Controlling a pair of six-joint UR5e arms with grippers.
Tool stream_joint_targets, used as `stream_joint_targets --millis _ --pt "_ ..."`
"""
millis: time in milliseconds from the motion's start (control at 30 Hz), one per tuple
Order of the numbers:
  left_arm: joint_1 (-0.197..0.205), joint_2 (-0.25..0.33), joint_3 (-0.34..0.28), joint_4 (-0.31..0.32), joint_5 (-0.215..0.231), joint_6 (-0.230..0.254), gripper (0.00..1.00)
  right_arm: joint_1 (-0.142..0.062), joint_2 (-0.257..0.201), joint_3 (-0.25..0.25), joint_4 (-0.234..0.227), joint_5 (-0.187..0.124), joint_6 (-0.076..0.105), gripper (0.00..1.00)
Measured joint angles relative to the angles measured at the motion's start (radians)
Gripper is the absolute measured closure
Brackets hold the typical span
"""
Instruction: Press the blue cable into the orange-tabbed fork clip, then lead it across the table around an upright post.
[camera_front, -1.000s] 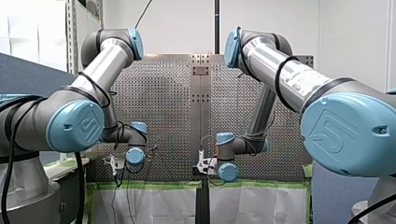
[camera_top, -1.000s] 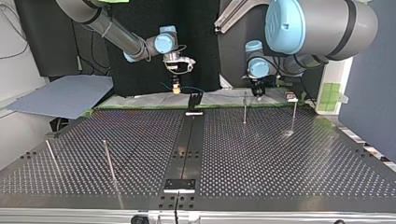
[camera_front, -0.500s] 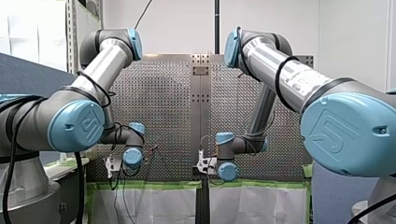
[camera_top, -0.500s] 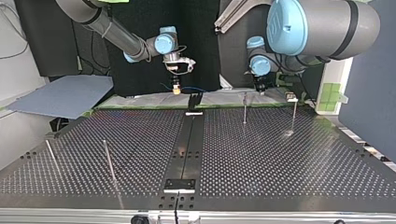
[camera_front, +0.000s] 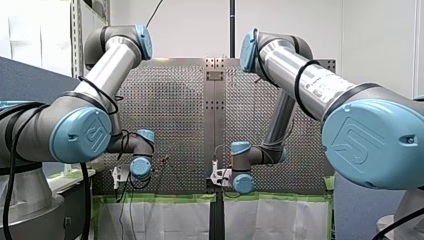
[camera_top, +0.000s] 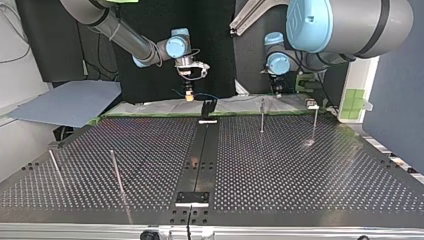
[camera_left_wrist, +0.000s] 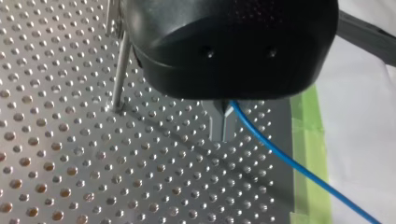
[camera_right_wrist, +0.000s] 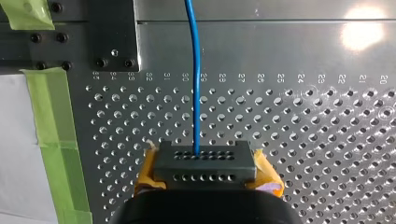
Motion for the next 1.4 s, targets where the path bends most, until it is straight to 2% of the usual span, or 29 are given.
stream_joint_targets --millis 233,600,800,1100,1400 --pt "-0.008 0.004 -0.049 0.011 -0.003 0.030 1.00 0.001 0.000 -0.001 0.004 -0.001 0.000 1.00" --pt "-0.025 0.011 -0.066 0.006 0.001 0.056 1.00 0.001 0.000 -0.005 0.010 0.000 0.000 1.00" --pt "-0.033 0.042 -0.068 -0.009 0.002 0.063 1.00 0.000 0.000 -0.008 0.011 0.000 -0.001 1.00" --pt "-0.035 0.102 -0.068 -0.012 0.007 0.054 1.00 -0.002 0.000 -0.009 0.014 -0.001 0.002 1.00" --pt "-0.029 0.107 -0.067 0.028 0.007 0.048 1.00 -0.003 0.000 -0.009 0.023 -0.001 0.001 1.00"
